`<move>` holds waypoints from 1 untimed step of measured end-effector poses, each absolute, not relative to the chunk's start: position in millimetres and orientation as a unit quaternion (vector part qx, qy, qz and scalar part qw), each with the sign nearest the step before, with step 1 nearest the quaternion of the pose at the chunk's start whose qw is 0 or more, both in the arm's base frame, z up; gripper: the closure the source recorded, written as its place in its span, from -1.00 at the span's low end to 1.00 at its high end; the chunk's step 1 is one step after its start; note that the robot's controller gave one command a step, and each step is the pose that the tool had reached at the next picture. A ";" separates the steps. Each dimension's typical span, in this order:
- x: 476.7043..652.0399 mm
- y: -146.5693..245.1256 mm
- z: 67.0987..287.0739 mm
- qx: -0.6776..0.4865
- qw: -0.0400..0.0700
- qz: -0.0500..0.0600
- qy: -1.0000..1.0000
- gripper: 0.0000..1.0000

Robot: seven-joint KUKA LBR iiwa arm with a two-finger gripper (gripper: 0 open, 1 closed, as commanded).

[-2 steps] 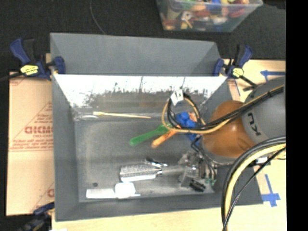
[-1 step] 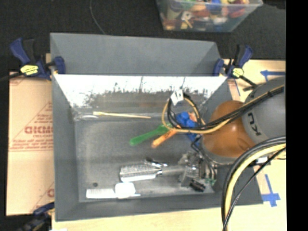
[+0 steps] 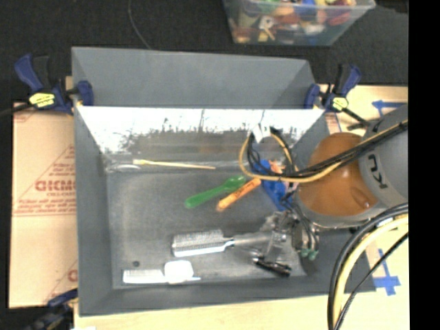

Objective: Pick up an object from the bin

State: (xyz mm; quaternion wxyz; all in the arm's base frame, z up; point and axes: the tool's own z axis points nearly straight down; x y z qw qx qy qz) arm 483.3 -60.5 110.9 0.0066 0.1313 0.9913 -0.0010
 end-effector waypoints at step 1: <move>484.5 -60.8 153.4 0.130 0.009 -0.001 0.991 1.00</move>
Offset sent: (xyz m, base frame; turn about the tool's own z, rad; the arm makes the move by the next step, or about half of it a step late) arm 0.0006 -0.0001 0.0555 -0.0007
